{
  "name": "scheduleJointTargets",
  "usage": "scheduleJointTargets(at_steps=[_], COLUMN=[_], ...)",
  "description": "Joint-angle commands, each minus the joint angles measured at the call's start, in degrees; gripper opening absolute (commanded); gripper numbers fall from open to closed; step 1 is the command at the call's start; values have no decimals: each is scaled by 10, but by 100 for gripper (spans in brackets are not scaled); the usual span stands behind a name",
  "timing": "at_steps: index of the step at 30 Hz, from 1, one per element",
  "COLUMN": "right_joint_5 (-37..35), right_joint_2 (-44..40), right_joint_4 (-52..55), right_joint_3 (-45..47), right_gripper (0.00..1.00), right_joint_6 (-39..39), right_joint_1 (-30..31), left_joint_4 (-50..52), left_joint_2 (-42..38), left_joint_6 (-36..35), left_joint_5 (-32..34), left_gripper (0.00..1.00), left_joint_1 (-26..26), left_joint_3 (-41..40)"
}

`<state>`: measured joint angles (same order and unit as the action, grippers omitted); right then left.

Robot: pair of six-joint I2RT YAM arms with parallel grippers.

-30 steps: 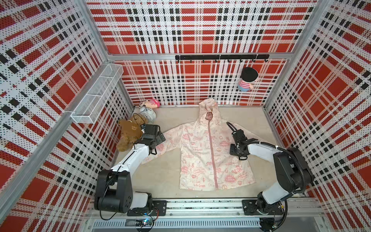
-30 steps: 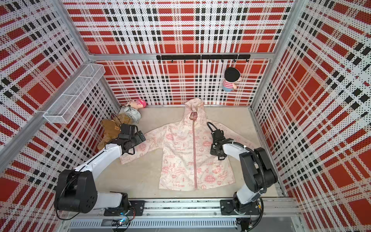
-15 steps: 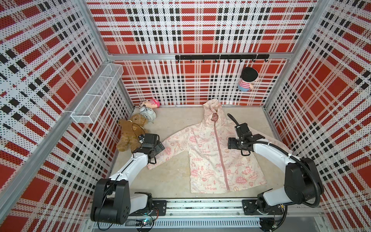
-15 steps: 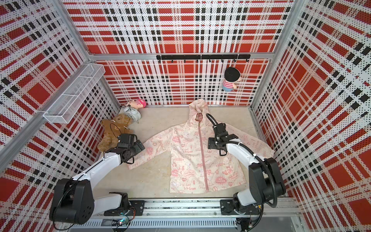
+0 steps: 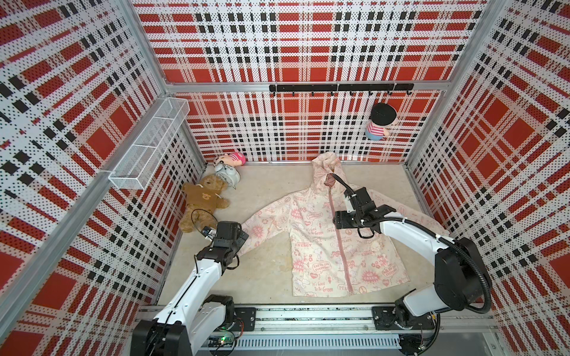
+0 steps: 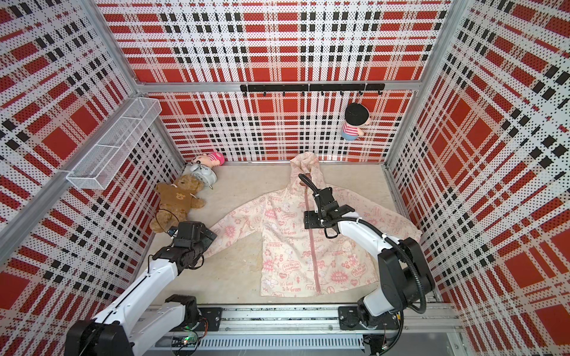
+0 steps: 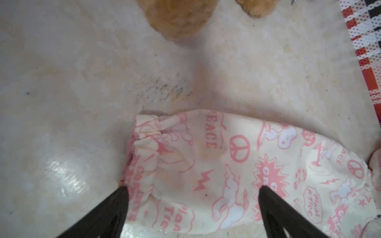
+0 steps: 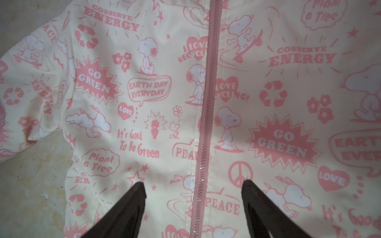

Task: Unzip the jacket
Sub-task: Flatten out the jacket at the center of the board.

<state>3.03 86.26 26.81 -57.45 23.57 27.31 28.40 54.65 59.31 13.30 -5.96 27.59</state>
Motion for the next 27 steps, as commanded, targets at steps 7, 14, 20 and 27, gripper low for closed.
scheduleJointTargets(at_steps=[7, 14, 20, 27], right_joint_5=[6, 7, 11, 2], right_joint_2=[13, 16, 21, 39], right_joint_4=[-19, -25, -36, -45], right_joint_3=[17, 28, 42, 63], right_gripper=[76, 74, 73, 73], right_joint_6=[1, 2, 8, 16], right_joint_1=[9, 10, 10, 11], left_joint_4=[-28, -84, -147, -129], left_joint_2=[-7, 9, 23, 15], left_joint_6=[99, 107, 78, -10], left_joint_5=[-49, -57, -45, 37], left_gripper=[97, 69, 17, 2], left_joint_1=[29, 35, 40, 40], left_joint_3=[-45, -71, -72, 31])
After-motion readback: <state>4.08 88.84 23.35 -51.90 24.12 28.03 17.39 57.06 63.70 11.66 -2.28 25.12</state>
